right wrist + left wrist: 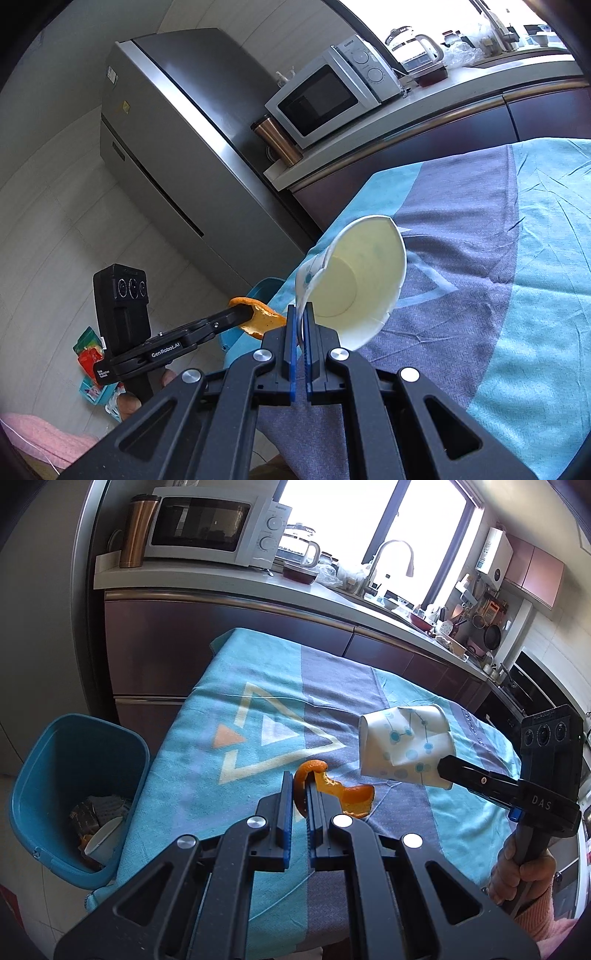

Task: Collect trash
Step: 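Lift the peel and cup and carry them toward the teal bin with both tools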

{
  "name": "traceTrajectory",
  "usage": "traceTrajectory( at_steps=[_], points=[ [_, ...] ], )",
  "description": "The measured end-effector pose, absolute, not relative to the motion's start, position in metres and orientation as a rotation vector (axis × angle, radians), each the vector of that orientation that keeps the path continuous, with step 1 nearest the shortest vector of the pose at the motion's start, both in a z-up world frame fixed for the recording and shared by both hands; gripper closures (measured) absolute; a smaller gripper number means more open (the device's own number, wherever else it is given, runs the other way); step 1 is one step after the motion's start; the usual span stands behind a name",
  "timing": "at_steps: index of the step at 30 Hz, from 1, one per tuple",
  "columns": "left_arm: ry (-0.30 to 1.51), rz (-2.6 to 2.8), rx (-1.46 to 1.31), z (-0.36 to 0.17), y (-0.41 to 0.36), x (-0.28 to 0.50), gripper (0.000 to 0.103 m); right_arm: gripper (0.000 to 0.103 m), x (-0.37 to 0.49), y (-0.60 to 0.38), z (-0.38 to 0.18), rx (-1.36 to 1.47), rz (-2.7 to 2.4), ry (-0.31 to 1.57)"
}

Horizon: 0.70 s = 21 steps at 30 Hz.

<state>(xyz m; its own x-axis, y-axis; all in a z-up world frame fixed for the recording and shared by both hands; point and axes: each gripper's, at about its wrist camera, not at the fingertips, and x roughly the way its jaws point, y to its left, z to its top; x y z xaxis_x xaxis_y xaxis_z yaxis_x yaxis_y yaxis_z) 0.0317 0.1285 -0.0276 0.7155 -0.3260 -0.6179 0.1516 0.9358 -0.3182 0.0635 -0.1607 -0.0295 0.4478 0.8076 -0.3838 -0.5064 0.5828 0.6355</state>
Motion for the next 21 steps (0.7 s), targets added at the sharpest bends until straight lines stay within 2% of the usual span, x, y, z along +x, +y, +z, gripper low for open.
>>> traceTrajectory(
  at_steps=[21],
  points=[
    [0.707,-0.223,-0.274,-0.023,0.156,0.020,0.096,0.100,0.073,-0.137,-0.029,0.439,0.922,0.741]
  ],
)
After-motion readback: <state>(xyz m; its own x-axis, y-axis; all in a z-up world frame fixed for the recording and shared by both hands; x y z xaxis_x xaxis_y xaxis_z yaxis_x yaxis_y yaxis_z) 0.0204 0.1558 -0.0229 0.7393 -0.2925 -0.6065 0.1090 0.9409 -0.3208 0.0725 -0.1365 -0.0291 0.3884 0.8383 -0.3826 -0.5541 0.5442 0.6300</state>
